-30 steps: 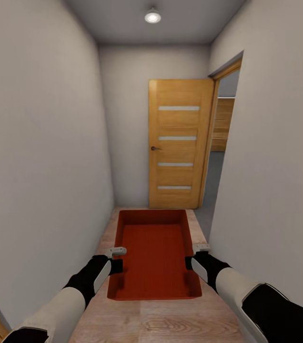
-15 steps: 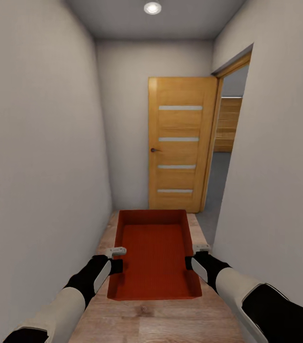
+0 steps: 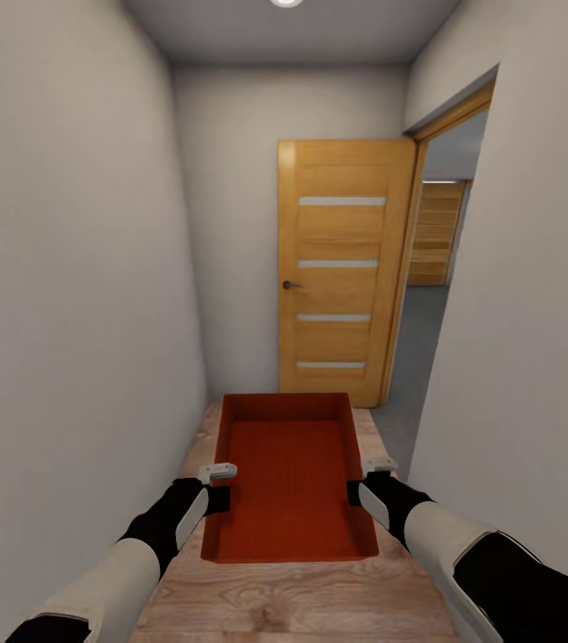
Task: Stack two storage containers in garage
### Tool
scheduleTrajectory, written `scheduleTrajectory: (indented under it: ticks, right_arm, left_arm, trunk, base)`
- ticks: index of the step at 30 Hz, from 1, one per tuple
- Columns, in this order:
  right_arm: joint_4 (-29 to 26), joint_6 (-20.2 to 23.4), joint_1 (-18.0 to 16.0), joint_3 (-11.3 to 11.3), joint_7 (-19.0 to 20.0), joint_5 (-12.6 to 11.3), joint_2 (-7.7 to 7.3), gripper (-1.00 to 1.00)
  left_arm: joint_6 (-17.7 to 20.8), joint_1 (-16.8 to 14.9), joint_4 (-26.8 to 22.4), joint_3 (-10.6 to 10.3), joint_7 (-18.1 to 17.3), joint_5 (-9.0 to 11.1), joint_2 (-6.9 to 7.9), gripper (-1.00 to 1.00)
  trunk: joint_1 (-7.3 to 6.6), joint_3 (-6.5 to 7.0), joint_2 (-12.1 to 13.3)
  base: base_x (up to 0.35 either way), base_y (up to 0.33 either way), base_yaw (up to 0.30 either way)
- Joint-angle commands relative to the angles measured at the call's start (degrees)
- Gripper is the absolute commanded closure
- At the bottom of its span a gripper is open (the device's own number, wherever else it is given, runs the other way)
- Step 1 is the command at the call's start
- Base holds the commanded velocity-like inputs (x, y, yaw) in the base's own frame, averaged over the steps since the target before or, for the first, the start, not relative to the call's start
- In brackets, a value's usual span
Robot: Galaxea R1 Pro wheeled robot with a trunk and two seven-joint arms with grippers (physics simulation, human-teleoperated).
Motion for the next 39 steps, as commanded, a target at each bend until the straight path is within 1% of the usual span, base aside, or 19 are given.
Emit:
scheduleTrajectory:
  ticks: [1,39]
  right_arm:
    - [-0.3,0.4,-0.1,1.3,-0.5,1.1,-0.05,1.0]
    - [-0.3,0.4,-0.1,1.3,-0.5,1.1,-0.04,1.0]
  left_arm:
    - [0.5,0.0,0.5,-0.8,0.9,-0.7,0.11,1.0]
    - [0.5,0.0,0.5,-0.8,0.9,-0.6,0.1,1.0]
  trunk:
    - [0.05,-0.1,-0.1]
    - [0.05,-0.1,-0.1]
  base:
    - [0.322,0.0,0.0]
    - [0.322,0.0,0.0]
